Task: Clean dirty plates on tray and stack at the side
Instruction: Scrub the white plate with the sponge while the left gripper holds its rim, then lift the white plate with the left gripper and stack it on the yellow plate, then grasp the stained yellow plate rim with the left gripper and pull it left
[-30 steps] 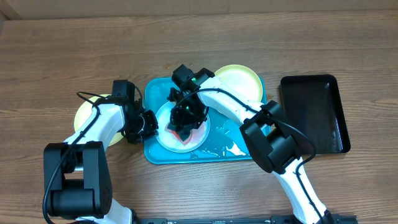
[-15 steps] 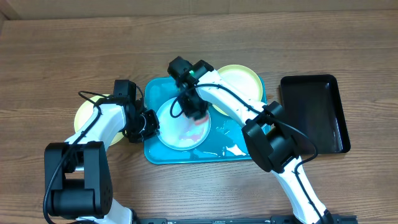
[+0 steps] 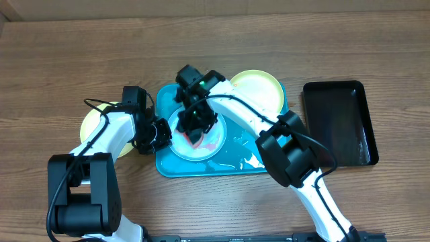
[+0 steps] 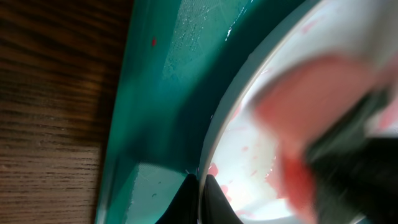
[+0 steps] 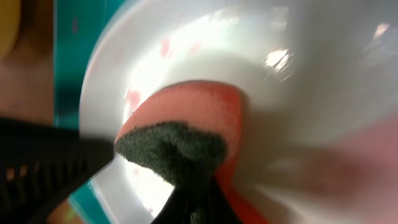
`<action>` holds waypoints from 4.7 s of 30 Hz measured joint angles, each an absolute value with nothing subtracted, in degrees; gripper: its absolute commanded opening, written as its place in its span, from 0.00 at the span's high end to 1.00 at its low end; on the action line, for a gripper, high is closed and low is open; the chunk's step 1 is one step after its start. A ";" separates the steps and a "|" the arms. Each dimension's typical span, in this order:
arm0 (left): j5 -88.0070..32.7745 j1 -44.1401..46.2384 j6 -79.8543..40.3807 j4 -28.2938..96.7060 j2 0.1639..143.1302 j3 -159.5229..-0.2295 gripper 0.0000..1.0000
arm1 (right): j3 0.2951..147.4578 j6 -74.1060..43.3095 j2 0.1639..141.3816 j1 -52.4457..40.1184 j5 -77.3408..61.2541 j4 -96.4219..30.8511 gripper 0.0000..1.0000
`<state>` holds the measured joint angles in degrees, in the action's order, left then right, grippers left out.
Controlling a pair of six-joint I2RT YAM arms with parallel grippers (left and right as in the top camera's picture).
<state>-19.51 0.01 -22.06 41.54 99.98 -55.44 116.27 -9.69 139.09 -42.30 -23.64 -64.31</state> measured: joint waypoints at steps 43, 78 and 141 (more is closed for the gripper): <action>17.21 16.36 -22.79 51.81 74.89 -57.80 0.96 | 117.01 -10.39 102.08 -14.61 -8.40 -75.68 0.96; 81.54 49.17 -27.09 50.81 74.89 -57.93 0.96 | 117.01 -10.48 102.08 -14.61 -8.75 -76.82 0.96; -12.25 -35.42 -15.16 49.10 94.76 -66.30 0.33 | 117.01 -10.48 102.08 -14.61 -9.69 -77.58 0.96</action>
